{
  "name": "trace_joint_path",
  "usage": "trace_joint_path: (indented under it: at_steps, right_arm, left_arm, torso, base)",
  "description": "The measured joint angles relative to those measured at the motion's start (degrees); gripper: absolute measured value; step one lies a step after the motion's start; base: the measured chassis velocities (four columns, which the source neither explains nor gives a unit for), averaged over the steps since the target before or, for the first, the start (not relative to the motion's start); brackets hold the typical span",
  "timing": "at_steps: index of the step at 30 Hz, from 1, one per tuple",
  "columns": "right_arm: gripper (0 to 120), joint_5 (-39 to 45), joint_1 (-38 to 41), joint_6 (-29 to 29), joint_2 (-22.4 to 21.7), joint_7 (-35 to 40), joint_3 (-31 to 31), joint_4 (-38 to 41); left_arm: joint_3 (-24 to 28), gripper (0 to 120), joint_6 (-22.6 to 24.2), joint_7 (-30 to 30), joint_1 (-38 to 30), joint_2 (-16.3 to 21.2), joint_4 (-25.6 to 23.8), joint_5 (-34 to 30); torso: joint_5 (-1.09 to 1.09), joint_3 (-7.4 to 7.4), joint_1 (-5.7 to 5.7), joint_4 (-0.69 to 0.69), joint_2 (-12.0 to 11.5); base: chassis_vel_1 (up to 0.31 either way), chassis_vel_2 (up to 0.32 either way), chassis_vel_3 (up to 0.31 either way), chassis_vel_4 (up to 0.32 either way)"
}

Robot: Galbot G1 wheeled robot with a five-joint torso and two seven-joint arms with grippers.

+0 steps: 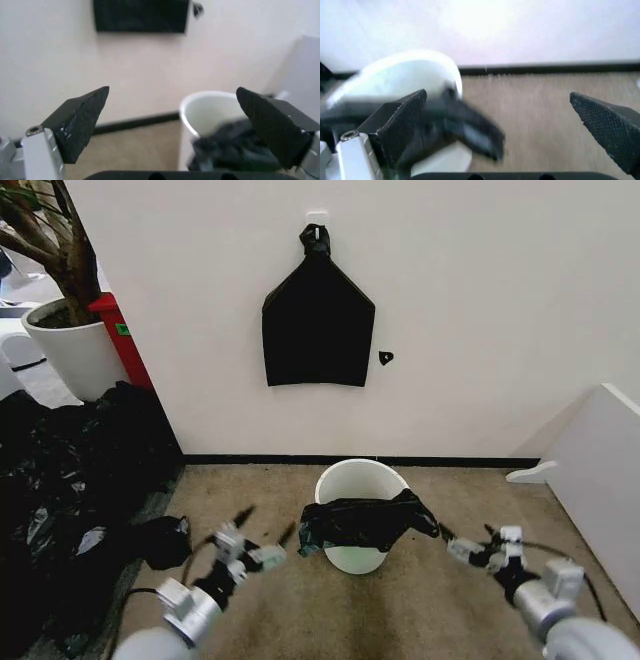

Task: Place the garbage bag over the trash bin.

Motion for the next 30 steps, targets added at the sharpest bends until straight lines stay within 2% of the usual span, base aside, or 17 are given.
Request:
trace_joint_path:
  at_steps: [1,3,4,7,11,13,14,16,17,19,21,22,25,26,27,29,30]
  right_arm:
    - [100,1.9,3.4,-1.9,-1.1,0.2,-0.4,-0.1]
    - [100,2.2,4.0,-2.2,-1.3,0.3,-0.5,-0.2]
    - [100,3.9,8.1,-5.5,-2.6,0.7,-1.8,-1.1]
    - [100,7.1,15.2,-10.0,-5.2,-0.4,-3.4,-3.4]
    - [100,7.4,21.8,-14.6,-8.0,-1.8,-6.0,-5.9]
    - [100,7.7,25.1,-16.9,-9.0,-2.6,-7.2,-7.5]
    - [100,7.7,25.8,-17.2,-9.3,-3.0,-7.4,-8.0]
    - [100,7.9,27.9,-17.5,-10.3,-4.2,-8.3,-9.9]
    - [100,8.2,31.2,-17.6,-11.1,-5.9,-10.5,-12.6]
    - [100,8.2,32.7,-17.6,-11.4,-6.8,-11.7,-13.8]
    - [100,7.9,39.9,-17.6,-12.4,-12.2,-18.3,-19.3]
    - [100,7.7,41.3,-17.6,-12.4,-13.0,-19.7,-20.3]
    - [100,6.9,52.7,-17.6,-12.2,-16.2,-31.7,-28.1]
    - [100,6.9,52.7,-17.6,-12.2,-16.2,-31.7,-28.1]
    - [100,6.1,56.5,-17.5,-12.0,-17.6,-35.7,-31.0]
    - [100,3.8,60.9,-17.4,-11.6,-19.9,-41.2,-34.6]
    - [100,3.1,62.8,-17.4,-11.5,-20.5,-43.5,-35.9]
  left_arm:
    - [-3.1,100,1.0,-0.3,2.0,-0.3,-2.3,-0.2]
    - [-3.6,100,1.2,-0.4,2.3,-0.4,-2.7,-0.3]
    - [-7.6,100,2.6,-0.9,5.0,-0.9,-5.4,-0.5]
    - [-13.0,100,6.1,-2.0,8.9,-2.2,-10.0,-0.5]
    - [-16.0,100,9.8,-5.0,12.9,-4.4,-13.7,-1.0]
    - [-16.8,100,11.3,-6.4,14.1,-5.4,-14.9,-2.0]
    - [-16.9,100,11.8,-6.8,14.0,-5.3,-15.0,-2.6]
    - [-17.5,100,13.1,-7.2,13.6,-5.0,-15.3,-3.6]
    - [-18.7,100,13.4,-7.1,14.3,-5.5,-15.5,-3.7]
    - [-19.1,100,13.4,-7.0,14.8,-5.9,-15.6,-3.8]
    - [-20.4,100,13.3,-7.0,15.6,-6.9,-15.7,-3.8]
    - [-20.5,100,13.3,-7.0,15.6,-7.1,-15.7,-3.7]
    - [-20.5,100,13.6,-7.1,14.9,-7.7,-15.7,-3.7]
    - [-20.5,100,13.6,-7.1,14.9,-7.7,-15.7,-3.7]
    - [-20.4,100,13.7,-7.1,14.8,-7.8,-15.7,-3.6]
    - [-20.4,100,13.8,-7.1,14.9,-7.9,-15.7,-3.6]
    - [-20.4,100,13.9,-7.1,14.9,-8.0,-15.7,-3.6]
  torso:
    - [0.01,0.00,0.00,0.02,0.0]
    - [0.01,0.00,0.00,0.02,0.0]
    - [-0.01,0.00,0.00,0.01,0.0]
    - [0.03,0.00,0.00,0.06,0.0]
    - [0.01,0.00,0.00,-0.03,0.0]
    - [0.02,0.00,0.00,0.06,0.0]
    - [0.01,0.00,0.00,0.07,0.0]
    - [-0.03,0.00,0.00,-0.05,0.0]
    - [-0.01,0.00,0.00,-0.04,0.0]
    - [0.01,0.00,0.00,-0.04,0.0]
    - [0.02,0.00,0.00,-0.01,0.0]
    - [0.02,0.00,0.00,0.01,0.0]
    - [-0.01,0.01,0.00,0.03,0.0]
    - [-0.01,0.01,0.00,0.03,0.0]
    - [0.03,0.01,0.00,0.04,0.0]
    - [-0.08,0.01,0.00,0.02,0.0]
    - [0.00,0.01,0.00,0.00,0.0]
  base:
    - [0.000,0.000,0.000,0.000]
    - [0.000,0.000,0.000,0.000]
    - [0.000,0.000,0.000,0.000]
    - [0.000,0.000,0.000,0.000]
    - [0.000,0.000,0.000,0.000]
    - [0.000,0.000,0.000,0.000]
    - [0.000,0.000,0.000,0.000]
    - [0.000,0.000,0.000,0.000]
    - [0.000,0.000,0.000,0.000]
    - [0.000,0.000,0.000,0.000]
    - [0.000,0.000,0.000,0.000]
    - [0.000,0.000,0.000,0.000]
    - [0.000,0.000,0.000,0.000]
    - [0.000,0.000,0.000,0.000]
    - [0.000,0.000,0.000,0.000]
    - [0.000,0.000,0.000,0.000]
    - [0.000,0.000,0.000,0.000]
